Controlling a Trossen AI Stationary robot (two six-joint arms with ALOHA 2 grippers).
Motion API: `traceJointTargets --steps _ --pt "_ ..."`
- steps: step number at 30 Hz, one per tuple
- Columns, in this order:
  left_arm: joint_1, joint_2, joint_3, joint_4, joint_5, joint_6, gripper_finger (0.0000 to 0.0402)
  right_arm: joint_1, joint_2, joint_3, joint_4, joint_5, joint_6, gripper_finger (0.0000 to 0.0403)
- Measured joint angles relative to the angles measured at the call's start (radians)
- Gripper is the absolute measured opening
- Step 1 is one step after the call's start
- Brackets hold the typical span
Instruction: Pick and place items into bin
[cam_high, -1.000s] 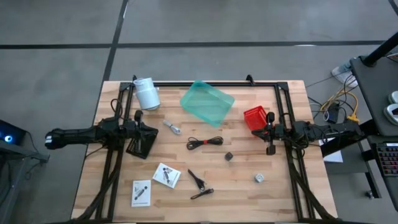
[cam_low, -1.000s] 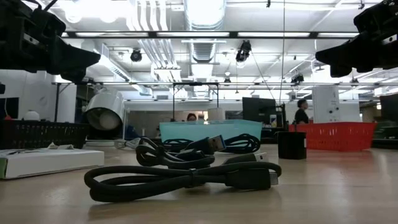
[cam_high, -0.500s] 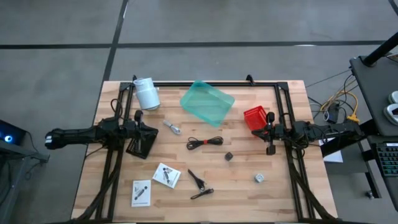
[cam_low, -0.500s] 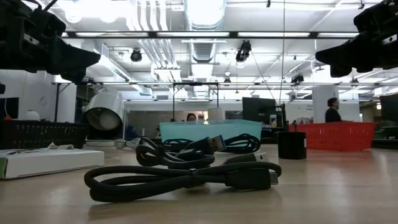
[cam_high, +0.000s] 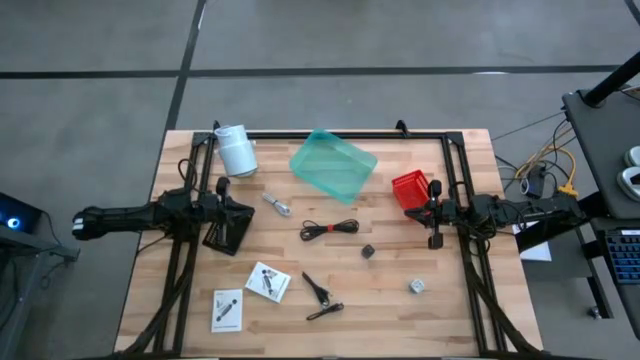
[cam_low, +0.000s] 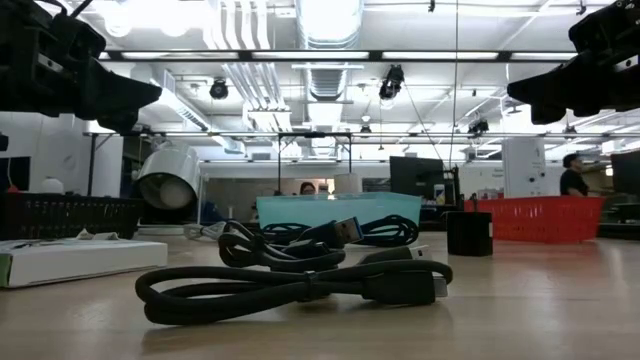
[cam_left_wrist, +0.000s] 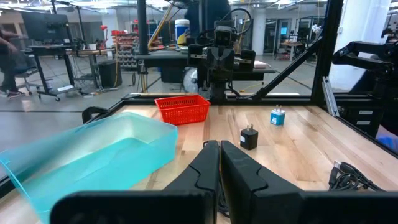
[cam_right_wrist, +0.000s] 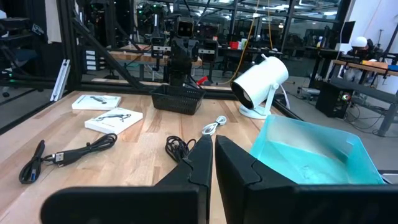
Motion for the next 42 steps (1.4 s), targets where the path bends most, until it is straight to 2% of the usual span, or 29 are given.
traceJointTargets --steps 35,42 --pt "0.0 0.0 0.0 0.0 0.0 0.0 0.0 0.0 0.0 0.0 0.0 0.0 0.0 0.0009" --pt "0.0 0.0 0.0 0.0 0.0 0.0 0.0 0.0 0.0 0.0 0.0 0.001 -0.053 0.0009"
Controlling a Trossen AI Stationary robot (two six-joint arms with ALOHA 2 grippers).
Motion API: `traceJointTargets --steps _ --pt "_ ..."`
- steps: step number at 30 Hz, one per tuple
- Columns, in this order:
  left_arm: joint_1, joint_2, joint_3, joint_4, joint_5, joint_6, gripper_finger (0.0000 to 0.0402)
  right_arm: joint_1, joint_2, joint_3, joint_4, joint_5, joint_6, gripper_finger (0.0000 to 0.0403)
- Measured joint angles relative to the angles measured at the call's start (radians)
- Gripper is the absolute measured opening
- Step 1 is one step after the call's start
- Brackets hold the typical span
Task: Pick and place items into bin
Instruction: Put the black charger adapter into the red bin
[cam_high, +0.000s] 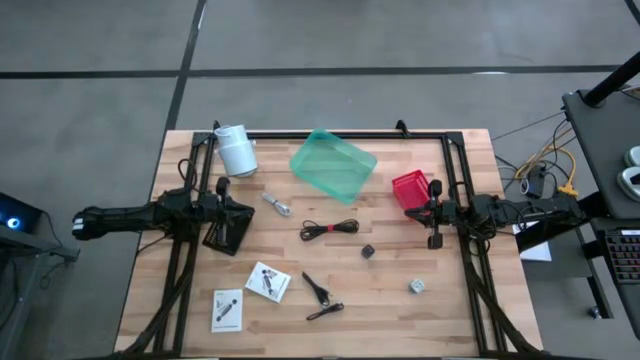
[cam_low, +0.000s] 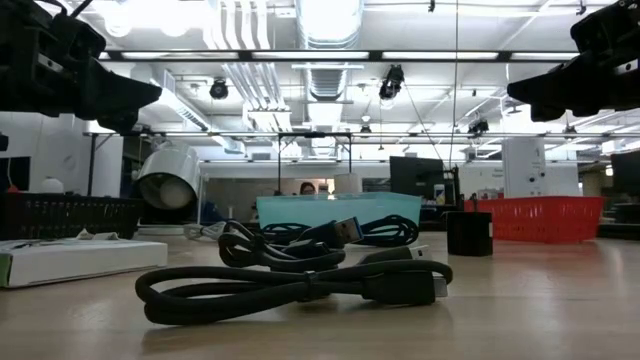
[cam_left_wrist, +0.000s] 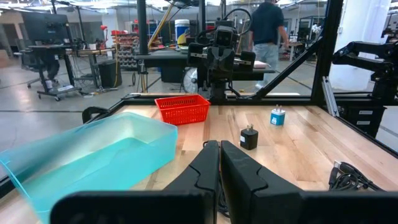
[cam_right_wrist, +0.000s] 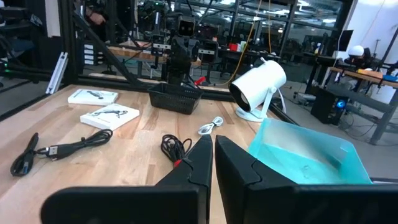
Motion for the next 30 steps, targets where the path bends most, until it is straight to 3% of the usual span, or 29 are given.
traceJointTargets --steps 6,11,20,26,30 --pt "0.0 0.0 0.0 0.021 -0.001 0.042 0.0 0.0 0.0 0.0 0.0 0.0 0.002 0.0009" --pt "0.0 0.0 0.0 0.065 -0.001 0.079 0.0 0.0 0.0 0.0 0.009 0.001 0.11 0.0009" --pt "0.001 0.0 0.0 0.215 -0.036 0.189 0.0006 0.0 0.029 0.002 0.26 0.005 0.048 0.0024" --pt "0.001 0.033 0.006 0.193 -0.037 0.217 0.008 0.0 0.161 0.001 0.265 0.101 0.053 0.0098" --pt "0.001 0.073 0.008 0.195 -0.036 0.22 0.0147 0.0 0.267 0.001 0.324 0.101 0.084 0.0163"
